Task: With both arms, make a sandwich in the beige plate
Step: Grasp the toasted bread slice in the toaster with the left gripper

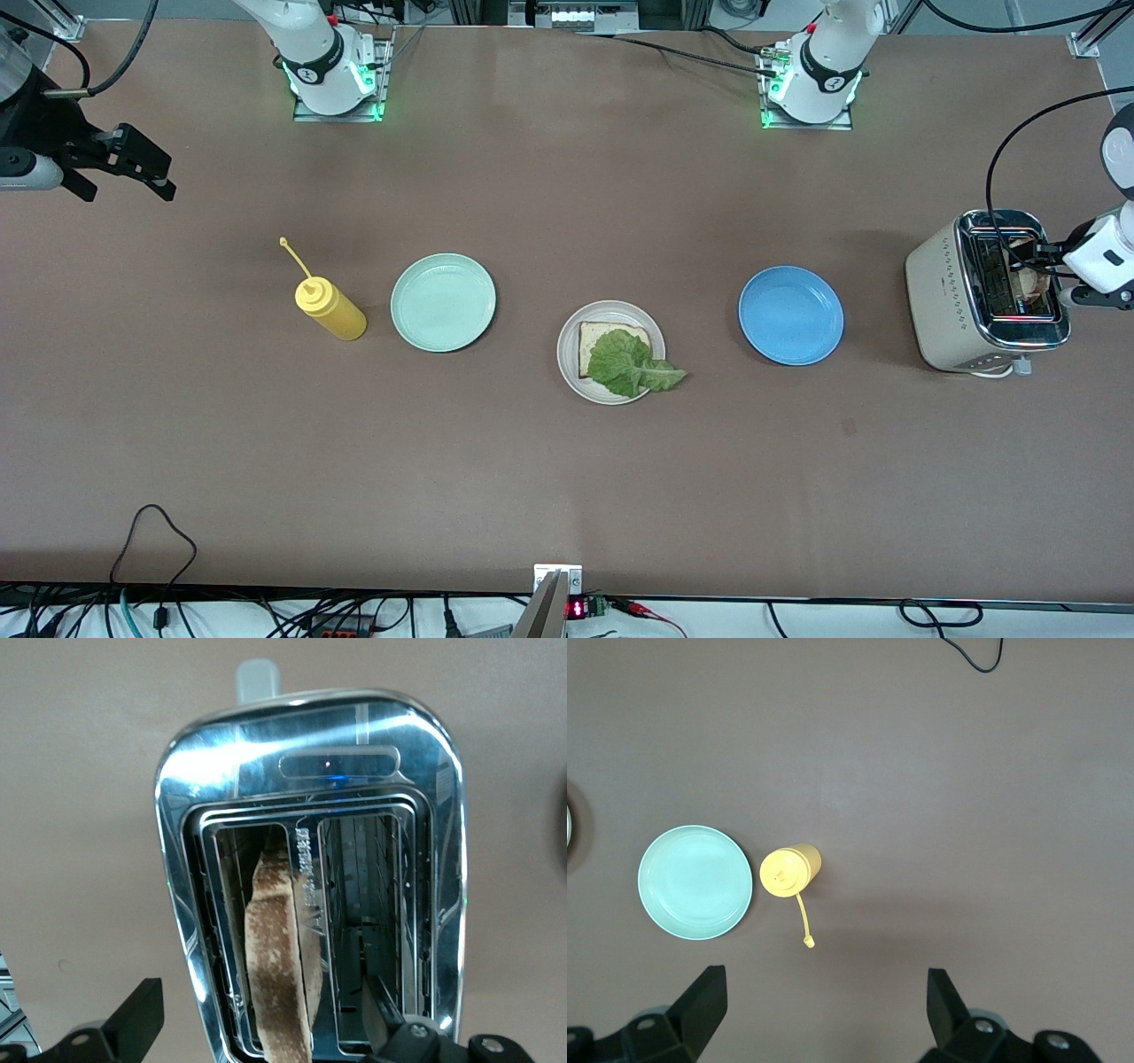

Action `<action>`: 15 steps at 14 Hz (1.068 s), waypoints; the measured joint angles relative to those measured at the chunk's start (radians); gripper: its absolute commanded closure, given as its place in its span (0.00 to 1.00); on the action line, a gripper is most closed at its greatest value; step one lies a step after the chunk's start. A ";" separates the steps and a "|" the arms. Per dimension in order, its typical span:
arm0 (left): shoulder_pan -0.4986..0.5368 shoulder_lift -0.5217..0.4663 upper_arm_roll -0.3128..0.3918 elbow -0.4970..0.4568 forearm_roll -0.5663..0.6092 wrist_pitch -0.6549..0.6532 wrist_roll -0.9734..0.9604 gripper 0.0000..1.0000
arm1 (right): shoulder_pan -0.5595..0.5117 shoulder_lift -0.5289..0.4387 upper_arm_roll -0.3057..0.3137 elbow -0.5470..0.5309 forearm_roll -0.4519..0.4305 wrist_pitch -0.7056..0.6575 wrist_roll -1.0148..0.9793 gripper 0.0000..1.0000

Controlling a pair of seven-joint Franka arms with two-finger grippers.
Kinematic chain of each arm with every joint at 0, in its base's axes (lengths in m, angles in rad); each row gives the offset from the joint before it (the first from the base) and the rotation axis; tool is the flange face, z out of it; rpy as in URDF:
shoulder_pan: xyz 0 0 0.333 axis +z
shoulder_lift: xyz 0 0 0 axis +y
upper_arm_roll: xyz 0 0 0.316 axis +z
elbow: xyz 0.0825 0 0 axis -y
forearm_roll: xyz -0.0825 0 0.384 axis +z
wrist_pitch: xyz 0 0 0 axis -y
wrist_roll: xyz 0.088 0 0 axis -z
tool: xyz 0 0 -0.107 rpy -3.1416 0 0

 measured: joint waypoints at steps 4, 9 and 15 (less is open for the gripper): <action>0.007 -0.003 0.000 -0.022 0.000 0.005 -0.001 0.70 | -0.001 -0.014 -0.002 0.004 -0.002 0.000 -0.009 0.00; 0.014 -0.003 0.000 -0.030 -0.028 0.002 -0.003 0.99 | -0.001 -0.035 -0.004 0.007 -0.002 0.000 -0.010 0.00; 0.017 -0.006 0.000 -0.030 -0.039 -0.005 -0.003 0.99 | -0.001 -0.037 -0.011 0.007 -0.002 0.001 -0.010 0.00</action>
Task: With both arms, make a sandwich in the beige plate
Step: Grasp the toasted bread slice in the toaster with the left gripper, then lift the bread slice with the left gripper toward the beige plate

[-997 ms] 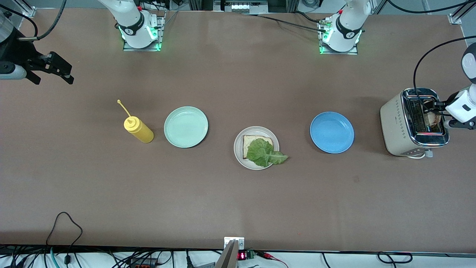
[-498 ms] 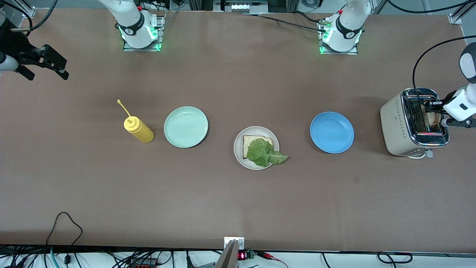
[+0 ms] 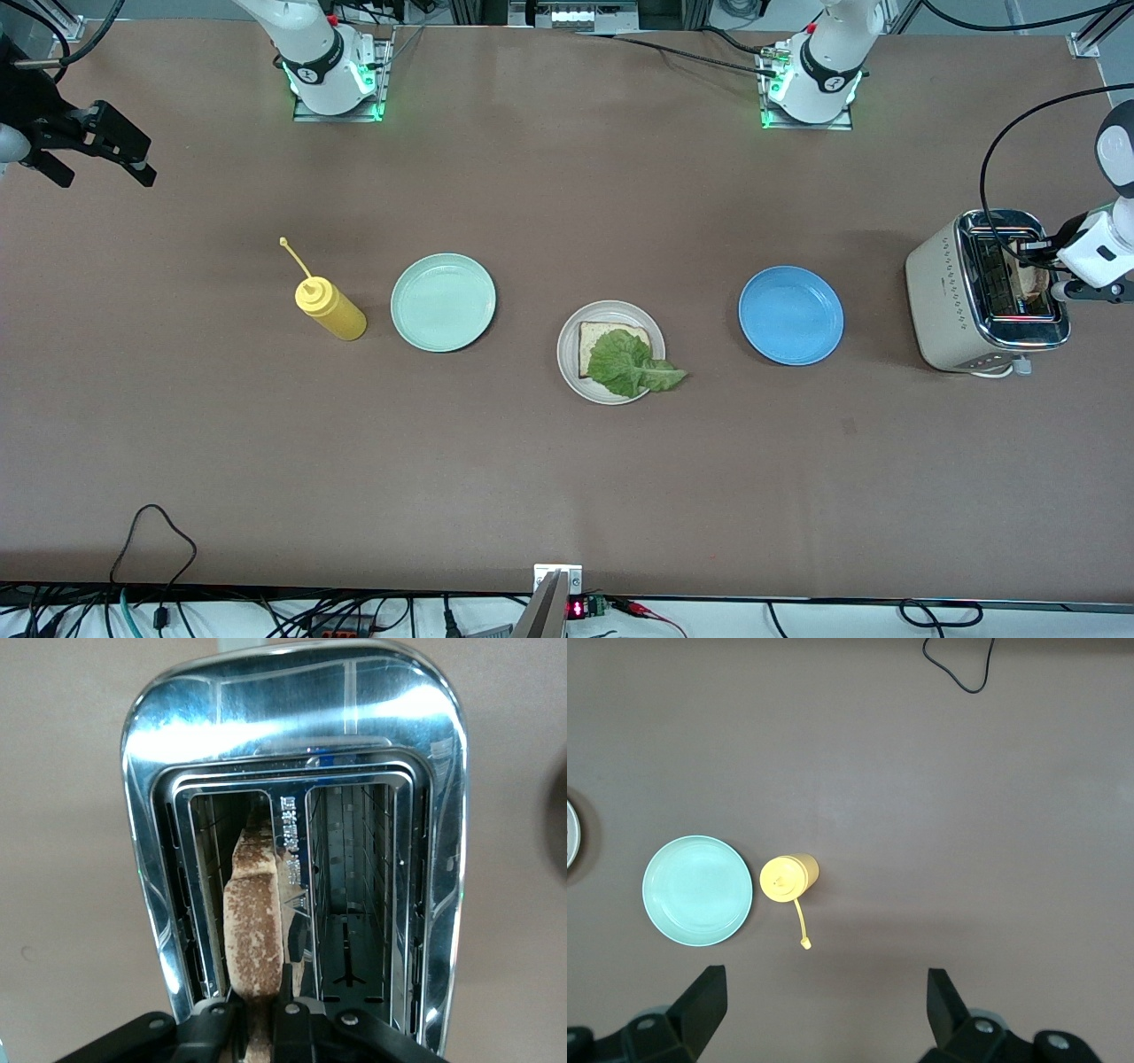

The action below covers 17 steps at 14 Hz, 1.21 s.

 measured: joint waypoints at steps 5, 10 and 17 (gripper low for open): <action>0.000 -0.023 -0.011 0.066 0.000 -0.124 0.004 0.99 | 0.000 0.000 -0.001 0.000 0.000 0.000 0.000 0.00; -0.001 -0.039 -0.098 0.255 -0.001 -0.376 0.005 0.99 | 0.000 -0.003 -0.004 0.000 0.000 0.000 0.000 0.00; -0.009 -0.034 -0.285 0.392 -0.118 -0.547 -0.006 0.99 | -0.001 -0.003 -0.016 0.000 0.000 0.000 0.000 0.00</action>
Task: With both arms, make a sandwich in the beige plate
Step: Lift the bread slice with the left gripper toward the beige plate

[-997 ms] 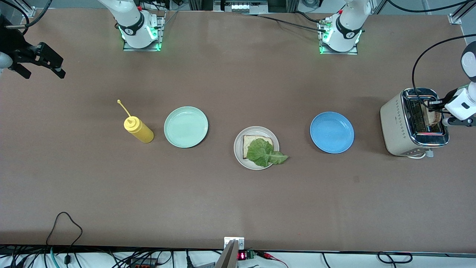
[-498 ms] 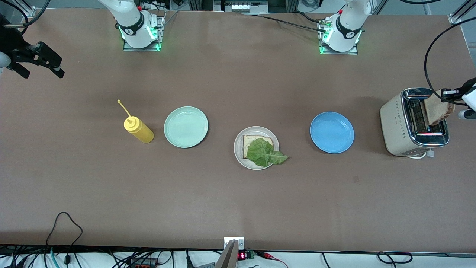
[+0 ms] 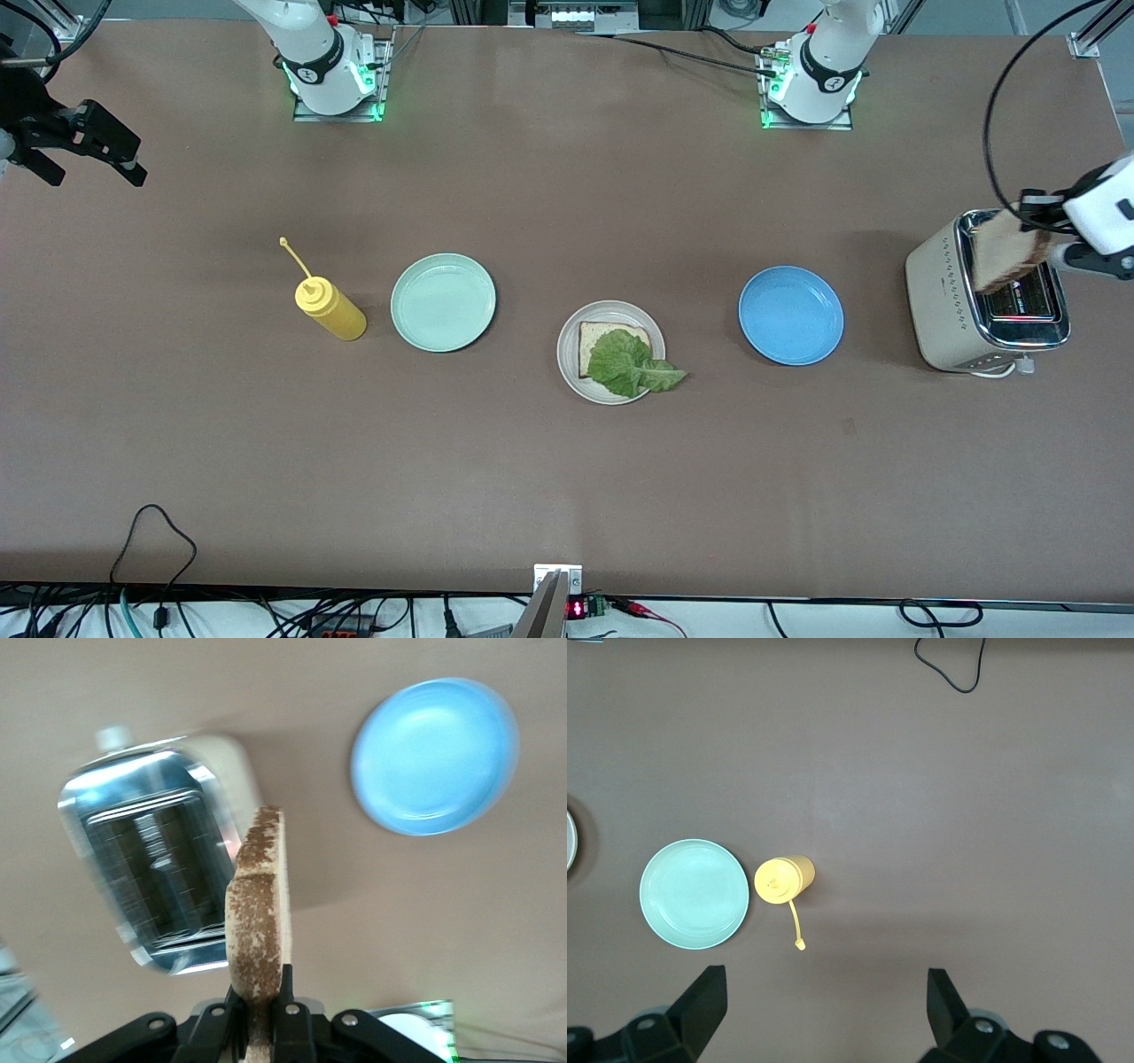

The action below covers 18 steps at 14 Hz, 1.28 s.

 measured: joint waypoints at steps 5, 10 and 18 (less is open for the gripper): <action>-0.003 0.140 -0.012 -0.004 -0.398 0.006 -0.026 0.99 | 0.000 0.000 0.000 0.000 0.000 0.000 0.000 0.00; -0.089 0.311 -0.021 -0.005 -0.724 0.145 -0.026 0.99 | 0.000 0.000 0.000 0.000 0.000 0.000 0.000 0.00; -0.307 0.462 -0.025 -0.055 -1.123 0.520 0.143 0.99 | 0.000 0.000 0.001 0.000 0.000 0.000 0.000 0.00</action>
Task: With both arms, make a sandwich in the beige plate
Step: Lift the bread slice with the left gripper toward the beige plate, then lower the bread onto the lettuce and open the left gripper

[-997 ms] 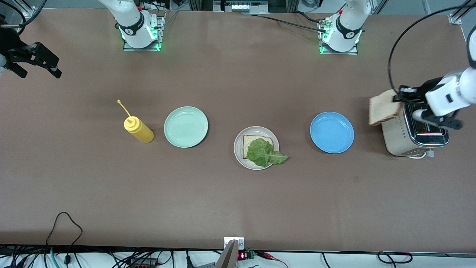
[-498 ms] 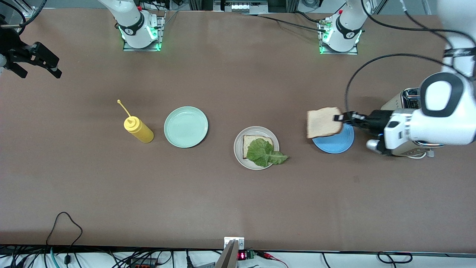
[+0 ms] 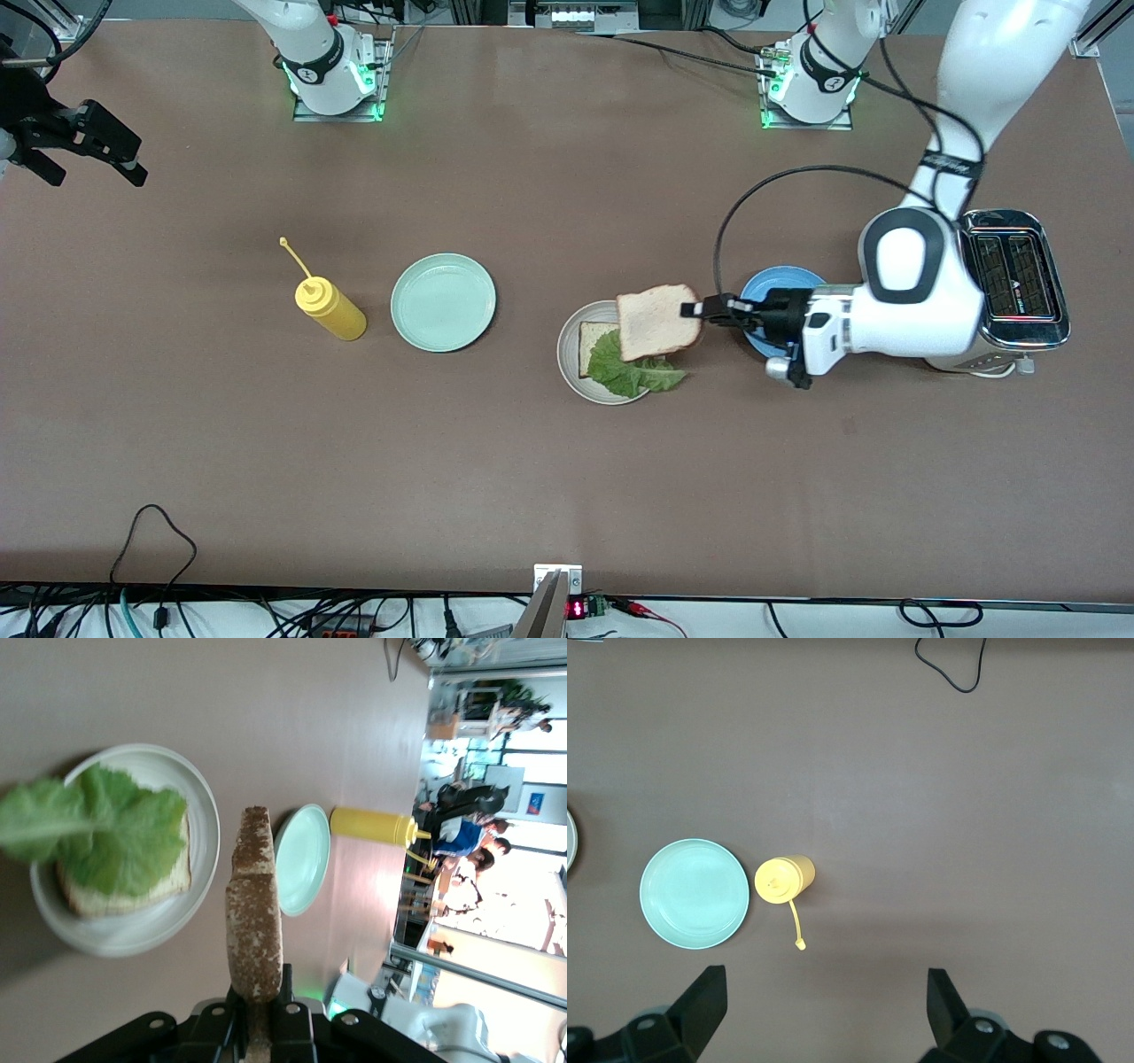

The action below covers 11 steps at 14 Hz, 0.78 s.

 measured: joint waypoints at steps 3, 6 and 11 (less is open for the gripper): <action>0.001 0.091 0.007 -0.008 -0.114 0.019 0.172 0.99 | 0.000 0.000 0.000 0.000 0.000 0.000 0.000 0.00; -0.005 0.155 0.006 -0.039 -0.237 0.019 0.327 1.00 | 0.000 0.000 0.000 0.000 0.000 0.000 0.000 0.00; -0.039 0.187 0.004 -0.048 -0.268 0.092 0.425 0.99 | 0.000 0.000 0.000 0.000 0.000 0.000 0.000 0.00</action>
